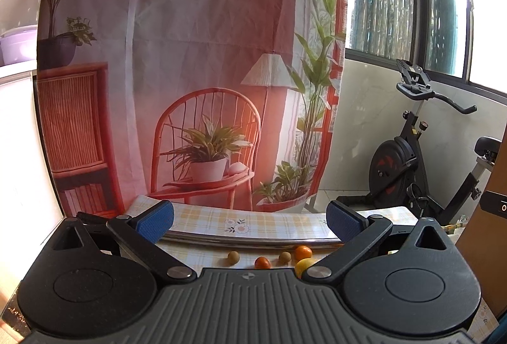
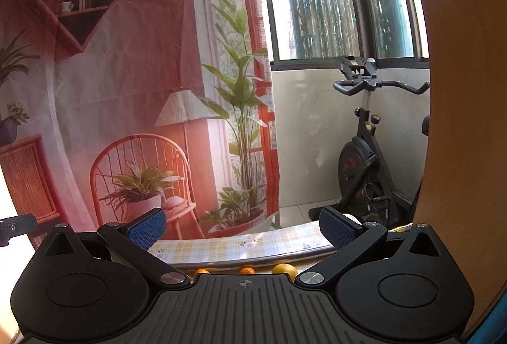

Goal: Organize fruits
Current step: 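Lower both tools toward the scattered fruits on the table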

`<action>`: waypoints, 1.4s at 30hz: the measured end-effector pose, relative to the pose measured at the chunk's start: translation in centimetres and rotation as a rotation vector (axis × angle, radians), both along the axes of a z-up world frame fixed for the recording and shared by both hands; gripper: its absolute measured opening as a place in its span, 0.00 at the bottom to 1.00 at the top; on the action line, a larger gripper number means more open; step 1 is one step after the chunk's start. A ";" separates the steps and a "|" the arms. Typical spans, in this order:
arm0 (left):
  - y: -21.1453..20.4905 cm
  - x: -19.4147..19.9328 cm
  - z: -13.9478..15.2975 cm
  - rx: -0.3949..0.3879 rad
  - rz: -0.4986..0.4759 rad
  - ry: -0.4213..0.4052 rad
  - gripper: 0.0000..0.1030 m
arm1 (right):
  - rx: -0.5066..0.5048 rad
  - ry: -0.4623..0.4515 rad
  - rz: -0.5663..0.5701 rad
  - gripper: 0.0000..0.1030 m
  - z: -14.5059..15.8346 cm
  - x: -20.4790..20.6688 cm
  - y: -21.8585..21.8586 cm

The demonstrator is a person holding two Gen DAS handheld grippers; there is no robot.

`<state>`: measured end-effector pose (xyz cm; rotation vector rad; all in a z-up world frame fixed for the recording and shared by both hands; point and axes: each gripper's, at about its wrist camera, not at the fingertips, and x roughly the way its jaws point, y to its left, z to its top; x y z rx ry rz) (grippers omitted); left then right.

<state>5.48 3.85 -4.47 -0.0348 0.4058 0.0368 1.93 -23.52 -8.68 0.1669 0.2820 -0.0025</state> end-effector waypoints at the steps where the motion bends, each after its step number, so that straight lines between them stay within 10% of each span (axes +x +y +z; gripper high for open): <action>1: 0.3 0.7 -0.5 0.012 0.016 0.007 1.00 | -0.005 0.005 -0.004 1.00 -0.3 0.4 -0.1; 26: 6.1 11.7 -13.7 -0.009 0.013 0.229 0.84 | 0.010 0.262 0.081 1.00 -16.7 14.4 0.2; 37: 4.1 13.3 -15.5 -0.001 -0.115 0.191 0.92 | 0.006 0.297 0.070 1.00 -18.9 16.2 0.2; 42: 2.1 14.8 -17.3 0.068 -0.204 0.221 0.80 | -0.002 0.317 0.059 0.99 -19.9 17.2 -0.1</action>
